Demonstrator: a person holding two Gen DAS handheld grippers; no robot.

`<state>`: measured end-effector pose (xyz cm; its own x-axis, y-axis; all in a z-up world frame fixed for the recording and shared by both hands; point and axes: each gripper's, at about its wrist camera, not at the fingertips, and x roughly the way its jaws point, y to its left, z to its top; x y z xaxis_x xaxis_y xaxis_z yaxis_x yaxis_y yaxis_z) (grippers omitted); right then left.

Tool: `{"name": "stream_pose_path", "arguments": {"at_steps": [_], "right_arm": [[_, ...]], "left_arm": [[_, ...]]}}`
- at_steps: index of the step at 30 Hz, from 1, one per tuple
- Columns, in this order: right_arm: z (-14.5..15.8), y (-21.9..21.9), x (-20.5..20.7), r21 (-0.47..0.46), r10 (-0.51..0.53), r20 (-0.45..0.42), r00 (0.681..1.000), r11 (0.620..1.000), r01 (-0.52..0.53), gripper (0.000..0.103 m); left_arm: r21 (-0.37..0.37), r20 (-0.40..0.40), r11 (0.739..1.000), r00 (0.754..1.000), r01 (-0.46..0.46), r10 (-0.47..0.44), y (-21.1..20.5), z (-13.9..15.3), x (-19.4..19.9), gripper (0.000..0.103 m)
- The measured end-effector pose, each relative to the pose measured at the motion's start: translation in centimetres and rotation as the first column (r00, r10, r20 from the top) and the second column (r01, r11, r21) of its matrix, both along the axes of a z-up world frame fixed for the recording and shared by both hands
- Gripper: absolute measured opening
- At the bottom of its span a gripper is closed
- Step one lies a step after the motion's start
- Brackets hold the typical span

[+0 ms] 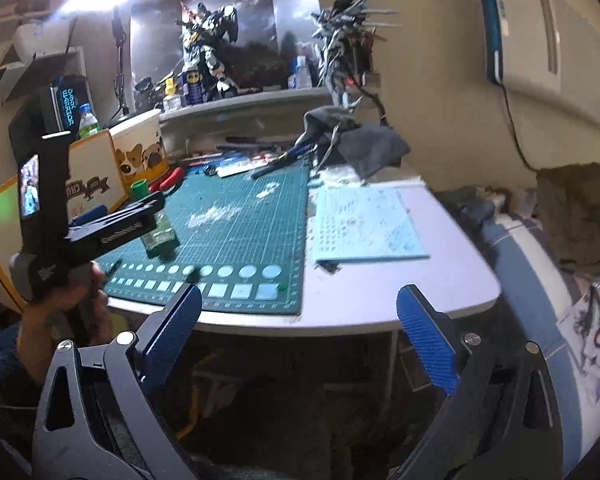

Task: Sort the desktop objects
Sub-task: 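Move the left gripper to the green-capped bottle and close on it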

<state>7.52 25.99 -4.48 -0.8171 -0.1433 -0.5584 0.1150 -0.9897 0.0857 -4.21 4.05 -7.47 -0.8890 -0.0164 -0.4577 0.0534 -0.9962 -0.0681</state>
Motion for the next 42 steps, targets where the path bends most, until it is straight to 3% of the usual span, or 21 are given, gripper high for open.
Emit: {"name": "stream_pose_path", "arguments": {"at_steps": [6,11,14,16,18,20,26,30,34,37,42], "right_arm": [[-1.5,-1.2,0.1,-0.020,0.038,0.035,0.999,0.999,-0.038,0.098],[-2.1,-1.3,0.1,-0.049,0.037,0.050,0.998,0.998,-0.035,0.098],[-2.4,-1.3,-0.1,-0.062,0.030,0.058,0.998,0.998,-0.026,0.098],[-2.6,-1.2,-0.3,-0.064,0.030,0.066,0.997,0.998,-0.026,0.098],[-2.7,-1.4,-0.3,-0.067,0.029,0.070,0.997,0.997,-0.024,0.098],[-2.8,-1.5,-0.3,-0.071,0.032,0.073,0.997,0.997,-0.027,0.098],[-2.6,-1.8,-0.5,-0.093,0.049,0.054,0.997,0.995,-0.044,0.098],[-1.4,-2.7,-1.0,-0.103,0.077,-0.023,0.997,0.991,-0.079,0.098],[-0.8,-4.6,-3.4,-0.053,0.222,-0.112,0.969,0.972,-0.229,0.087],[-0.9,-5.5,-5.9,-0.029,0.269,-0.090,0.959,0.962,-0.273,0.075],[-0.3,-5.5,-5.7,-0.044,0.292,-0.111,0.950,0.954,-0.298,0.072]], "left_arm": [[-0.012,-0.015,1.000,1.000,0.009,-0.009,0.6,0.1,-0.7,0.103],[-0.015,0.106,0.999,0.994,0.043,-0.041,0.4,-0.2,-2.7,0.092],[0.021,0.149,0.999,0.988,0.048,-0.050,-0.3,-0.4,-3.2,0.091],[0.031,0.152,0.998,0.987,0.053,-0.057,-0.5,-0.5,-3.2,0.091],[0.022,0.154,0.998,0.986,0.063,-0.065,-0.5,-0.6,-3.0,0.081],[-0.002,0.139,0.997,0.987,0.080,-0.079,-0.4,-0.1,-2.6,0.079],[0.034,0.112,0.992,0.986,0.121,-0.124,-1.9,1.3,-1.9,0.078],[0.030,0.101,0.990,0.985,0.140,-0.143,-3.0,1.3,0.1,0.078],[0.016,0.087,0.991,0.987,0.131,-0.132,-3.5,1.1,1.2,0.078],[0.020,0.060,0.986,0.984,0.164,-0.165,-3.4,1.3,0.6,0.078],[0.000,0.046,0.947,0.946,0.322,-0.321,-2.2,1.6,-1.4,0.077]]}}
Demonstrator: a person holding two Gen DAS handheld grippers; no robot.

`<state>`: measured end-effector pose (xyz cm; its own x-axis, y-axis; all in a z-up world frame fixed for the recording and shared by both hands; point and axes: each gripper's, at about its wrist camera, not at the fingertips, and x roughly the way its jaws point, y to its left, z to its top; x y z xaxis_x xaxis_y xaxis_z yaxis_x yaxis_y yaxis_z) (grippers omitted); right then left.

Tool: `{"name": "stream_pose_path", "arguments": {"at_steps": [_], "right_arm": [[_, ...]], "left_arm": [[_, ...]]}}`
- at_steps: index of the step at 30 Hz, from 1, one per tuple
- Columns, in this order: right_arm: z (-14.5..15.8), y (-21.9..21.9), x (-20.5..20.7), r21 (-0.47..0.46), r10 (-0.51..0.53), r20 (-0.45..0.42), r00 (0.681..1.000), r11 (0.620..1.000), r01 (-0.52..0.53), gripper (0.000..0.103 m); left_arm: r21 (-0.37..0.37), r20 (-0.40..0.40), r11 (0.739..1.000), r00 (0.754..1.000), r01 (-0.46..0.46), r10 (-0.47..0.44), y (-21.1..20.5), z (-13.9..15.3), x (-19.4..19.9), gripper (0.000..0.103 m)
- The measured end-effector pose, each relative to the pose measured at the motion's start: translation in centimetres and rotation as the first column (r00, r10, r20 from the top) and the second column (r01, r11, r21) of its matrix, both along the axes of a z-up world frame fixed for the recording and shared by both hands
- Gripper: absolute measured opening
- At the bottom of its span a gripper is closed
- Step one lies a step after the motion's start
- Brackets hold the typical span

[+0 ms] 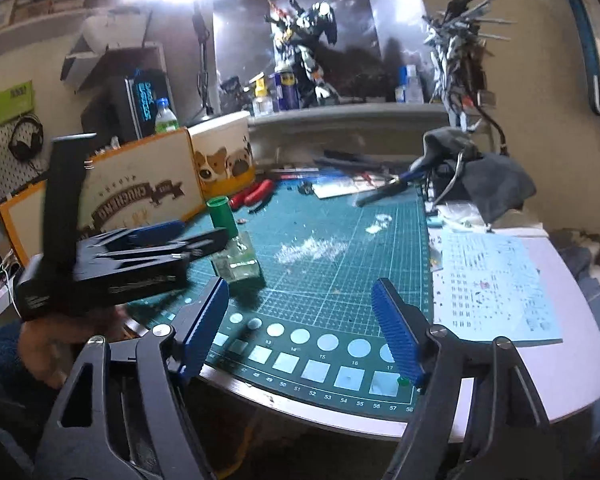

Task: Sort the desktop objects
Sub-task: 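Move the left gripper to the green-capped bottle and close on it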

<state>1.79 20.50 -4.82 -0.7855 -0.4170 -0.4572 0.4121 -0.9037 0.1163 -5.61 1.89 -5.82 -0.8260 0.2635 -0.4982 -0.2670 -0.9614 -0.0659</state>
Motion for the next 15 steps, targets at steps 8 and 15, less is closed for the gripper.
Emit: {"name": "stream_pose_path", "arguments": {"at_steps": [8,15], "right_arm": [[-0.8,1.4,3.0,-0.018,-0.004,0.011,1.000,1.000,0.004,0.074],[-2.5,2.1,3.7,-0.069,-0.011,0.068,0.998,0.997,0.015,0.074]], "left_arm": [[-0.050,0.033,0.996,0.996,0.080,-0.078,-1.0,-0.1,-2.0,0.039],[-0.029,0.056,0.993,0.992,0.116,-0.114,-0.8,-0.4,-1.7,0.022]]}}
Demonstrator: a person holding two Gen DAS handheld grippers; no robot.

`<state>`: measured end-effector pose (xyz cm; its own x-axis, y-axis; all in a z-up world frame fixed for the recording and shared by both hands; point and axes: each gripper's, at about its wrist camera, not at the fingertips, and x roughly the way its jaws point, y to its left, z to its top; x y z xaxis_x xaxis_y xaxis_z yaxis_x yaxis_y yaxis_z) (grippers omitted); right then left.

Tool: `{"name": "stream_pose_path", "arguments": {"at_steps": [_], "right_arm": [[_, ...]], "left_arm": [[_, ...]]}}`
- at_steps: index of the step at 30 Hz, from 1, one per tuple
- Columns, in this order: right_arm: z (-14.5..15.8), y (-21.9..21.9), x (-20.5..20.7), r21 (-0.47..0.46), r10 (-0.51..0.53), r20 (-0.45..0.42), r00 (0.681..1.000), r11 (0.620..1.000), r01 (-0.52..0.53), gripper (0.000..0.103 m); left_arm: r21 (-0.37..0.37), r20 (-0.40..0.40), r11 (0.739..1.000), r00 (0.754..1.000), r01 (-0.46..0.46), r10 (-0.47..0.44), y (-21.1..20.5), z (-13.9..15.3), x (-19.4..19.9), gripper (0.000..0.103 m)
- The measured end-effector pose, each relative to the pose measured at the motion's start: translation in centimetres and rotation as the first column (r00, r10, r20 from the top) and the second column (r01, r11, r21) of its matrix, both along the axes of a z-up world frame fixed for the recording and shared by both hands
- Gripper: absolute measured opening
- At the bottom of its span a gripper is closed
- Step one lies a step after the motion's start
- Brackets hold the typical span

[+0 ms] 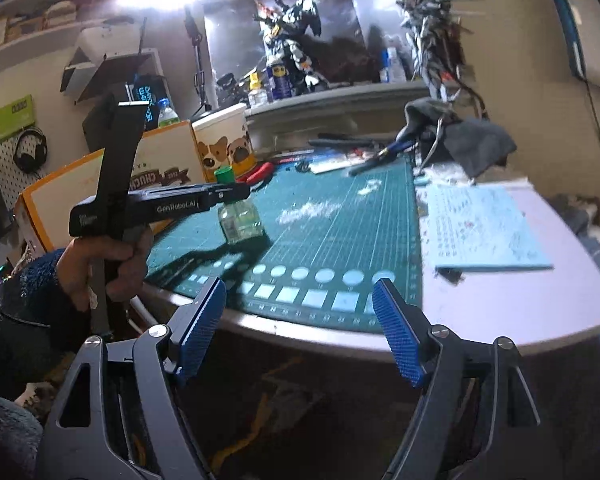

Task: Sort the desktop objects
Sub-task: 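Move the left gripper to the green-capped bottle and close on it, then lift the green-capped bottle with the left gripper toward the cardboard box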

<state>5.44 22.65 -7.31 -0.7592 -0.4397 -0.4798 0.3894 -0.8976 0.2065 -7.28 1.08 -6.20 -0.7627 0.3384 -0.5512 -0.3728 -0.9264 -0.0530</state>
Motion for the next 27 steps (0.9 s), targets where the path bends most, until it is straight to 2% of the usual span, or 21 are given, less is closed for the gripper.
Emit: {"name": "stream_pose_path", "arguments": {"at_steps": [2,4,6,8,9,10,13,15,19,23,25,26,27], "right_arm": [[-0.1,-0.1,0.1,-0.003,0.002,-0.001,1.000,1.000,-0.002,0.074],[-0.2,-0.1,0.2,-0.012,0.004,0.002,1.000,1.000,-0.004,0.074],[-0.2,-0.1,0.3,-0.014,0.004,0.004,1.000,1.000,-0.003,0.074],[-0.2,0.0,0.5,-0.019,0.001,0.003,1.000,1.000,-0.001,0.074],[-0.2,0.1,0.6,-0.023,-0.002,0.005,1.000,1.000,0.002,0.074],[-0.3,0.2,0.7,-0.026,-0.005,0.007,1.000,1.000,0.005,0.074],[-0.5,0.4,0.9,-0.037,-0.010,0.021,1.000,0.999,0.011,0.074],[-0.5,0.5,1.2,-0.050,-0.008,0.027,1.000,0.999,0.010,0.074],[-0.3,0.3,1.8,-0.067,0.004,0.023,1.000,0.998,-0.002,0.074],[-0.1,-0.2,2.2,-0.063,0.010,0.016,1.000,0.998,-0.009,0.074],[-0.2,-0.2,2.1,-0.066,0.009,0.022,1.000,0.998,-0.008,0.074],[-0.3,-0.2,2.1,-0.068,0.009,0.025,1.000,0.998,-0.007,0.075],[-0.4,-0.3,2.1,-0.066,0.008,0.029,1.000,0.998,-0.006,0.075]], "left_arm": [[0.029,0.015,0.999,1.000,-0.027,0.027,-0.3,0.0,-0.1,0.021],[0.048,0.033,0.995,0.995,-0.092,0.090,-0.7,0.1,-0.2,0.021],[0.072,0.057,0.983,0.984,-0.171,0.168,-1.1,0.2,-0.1,0.021],[0.058,0.079,0.961,0.961,-0.270,0.266,-0.9,0.4,0.1,0.021],[0.045,0.088,0.944,0.942,-0.328,0.323,-0.8,0.5,0.2,0.021],[0.024,0.095,0.916,0.913,-0.400,0.396,-0.4,0.7,0.5,0.021],[-0.001,0.076,0.822,0.819,-0.570,0.568,1.2,0.6,1.6,0.022],[-0.021,0.039,0.787,0.786,-0.617,0.617,2.3,0.3,1.9,0.022],[-0.001,0.023,0.778,0.778,-0.628,0.628,3.0,0.2,2.0,0.022],[-0.019,0.023,0.789,0.789,-0.614,0.614,2.9,0.3,1.7,0.022],[-0.020,0.017,0.803,0.803,-0.596,0.596,2.8,0.4,1.8,0.025],[-0.020,0.002,0.809,0.809,-0.588,0.588,2.8,0.4,2.1,0.040],[-0.022,-0.020,0.814,0.814,-0.581,0.581,2.8,0.5,2.6,0.065]]}}
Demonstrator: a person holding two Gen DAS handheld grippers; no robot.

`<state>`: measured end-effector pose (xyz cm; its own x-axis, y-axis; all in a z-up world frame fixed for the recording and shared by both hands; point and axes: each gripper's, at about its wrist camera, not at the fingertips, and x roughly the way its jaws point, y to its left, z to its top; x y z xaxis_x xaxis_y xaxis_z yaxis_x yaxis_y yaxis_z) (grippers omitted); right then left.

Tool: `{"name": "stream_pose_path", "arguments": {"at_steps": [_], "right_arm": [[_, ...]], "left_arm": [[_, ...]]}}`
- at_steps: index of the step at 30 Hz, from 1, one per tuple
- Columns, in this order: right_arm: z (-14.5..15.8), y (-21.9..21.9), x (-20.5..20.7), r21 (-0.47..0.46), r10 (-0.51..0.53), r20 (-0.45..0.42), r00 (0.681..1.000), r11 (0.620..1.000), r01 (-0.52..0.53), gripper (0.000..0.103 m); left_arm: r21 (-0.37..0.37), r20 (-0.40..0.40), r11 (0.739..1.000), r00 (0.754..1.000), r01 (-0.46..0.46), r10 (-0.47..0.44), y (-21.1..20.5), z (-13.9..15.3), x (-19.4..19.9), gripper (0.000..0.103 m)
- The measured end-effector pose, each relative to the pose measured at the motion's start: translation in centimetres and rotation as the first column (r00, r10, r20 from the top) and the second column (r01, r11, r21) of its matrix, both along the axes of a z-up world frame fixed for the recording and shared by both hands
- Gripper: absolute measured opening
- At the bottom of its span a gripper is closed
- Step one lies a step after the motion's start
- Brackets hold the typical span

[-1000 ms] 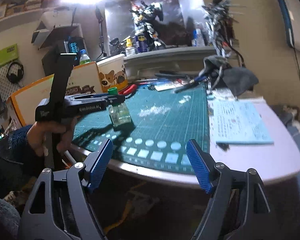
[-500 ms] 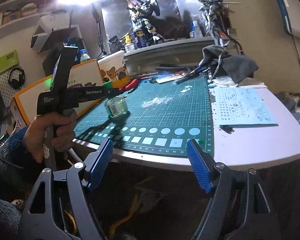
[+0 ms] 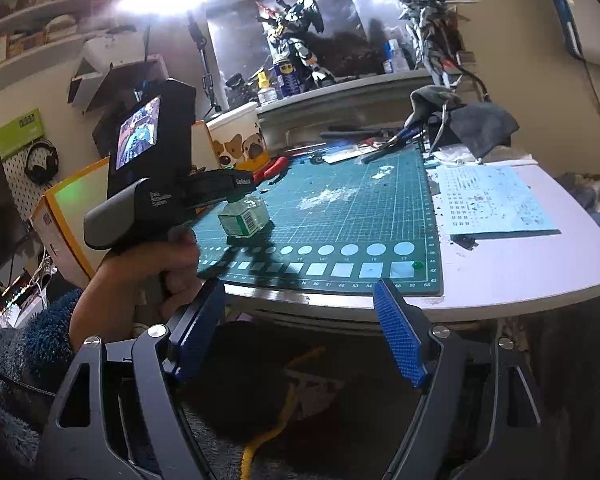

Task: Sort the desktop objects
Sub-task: 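Lift the green-capped bottle with the left gripper toward the cardboard box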

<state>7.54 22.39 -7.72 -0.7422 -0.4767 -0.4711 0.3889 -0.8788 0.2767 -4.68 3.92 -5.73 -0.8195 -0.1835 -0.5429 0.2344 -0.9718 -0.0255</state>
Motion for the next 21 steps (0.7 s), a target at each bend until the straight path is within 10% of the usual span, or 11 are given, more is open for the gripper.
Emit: {"name": "stream_pose_path", "arguments": {"at_steps": [9,21], "right_arm": [[-1.4,-0.4,-0.4,0.015,-0.007,0.053,0.999,1.000,0.006,0.076],[-1.6,-2.5,0.1,0.028,0.017,0.068,0.998,0.999,-0.019,0.076]], "left_arm": [[-0.098,-0.141,0.979,0.972,0.176,-0.189,-0.2,-0.3,5.4,0.098],[-0.030,-0.079,0.961,0.958,0.274,-0.275,-0.9,-3.0,2.3,0.098]]}}
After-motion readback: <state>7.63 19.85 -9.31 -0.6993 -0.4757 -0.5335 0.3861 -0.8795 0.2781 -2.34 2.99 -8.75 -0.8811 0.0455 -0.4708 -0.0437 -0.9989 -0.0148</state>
